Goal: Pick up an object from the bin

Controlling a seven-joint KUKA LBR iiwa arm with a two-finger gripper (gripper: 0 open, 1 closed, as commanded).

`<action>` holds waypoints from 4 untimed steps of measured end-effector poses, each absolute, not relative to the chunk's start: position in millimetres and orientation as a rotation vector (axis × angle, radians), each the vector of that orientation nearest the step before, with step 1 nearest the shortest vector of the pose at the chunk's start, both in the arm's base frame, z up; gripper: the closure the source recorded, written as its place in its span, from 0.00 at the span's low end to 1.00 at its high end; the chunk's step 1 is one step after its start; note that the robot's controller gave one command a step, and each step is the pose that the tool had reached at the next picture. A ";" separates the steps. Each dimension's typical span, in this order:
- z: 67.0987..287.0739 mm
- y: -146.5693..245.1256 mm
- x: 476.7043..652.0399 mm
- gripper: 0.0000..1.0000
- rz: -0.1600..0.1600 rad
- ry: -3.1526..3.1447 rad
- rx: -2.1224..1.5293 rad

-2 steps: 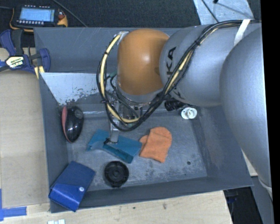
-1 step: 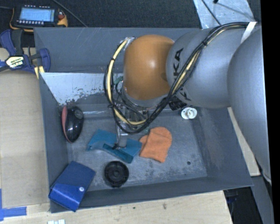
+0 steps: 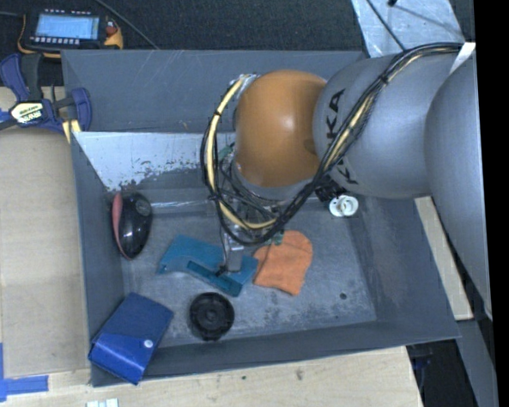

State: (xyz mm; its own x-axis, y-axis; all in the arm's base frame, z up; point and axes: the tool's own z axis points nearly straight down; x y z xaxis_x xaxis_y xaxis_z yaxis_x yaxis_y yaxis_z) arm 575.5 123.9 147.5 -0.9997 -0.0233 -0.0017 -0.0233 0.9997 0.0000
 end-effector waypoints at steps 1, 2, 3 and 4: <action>130.5 111.8 560.6 0.00 0.001 3.113 0.409; 90.5 119.5 570.9 0.00 0.004 3.134 0.238; 77.4 119.2 544.5 0.00 0.014 3.130 -0.081; 80.9 72.9 546.9 1.00 0.008 3.043 -0.715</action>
Offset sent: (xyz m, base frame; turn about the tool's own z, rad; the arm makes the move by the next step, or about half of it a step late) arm 0.0002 -0.0022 -0.0775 0.1490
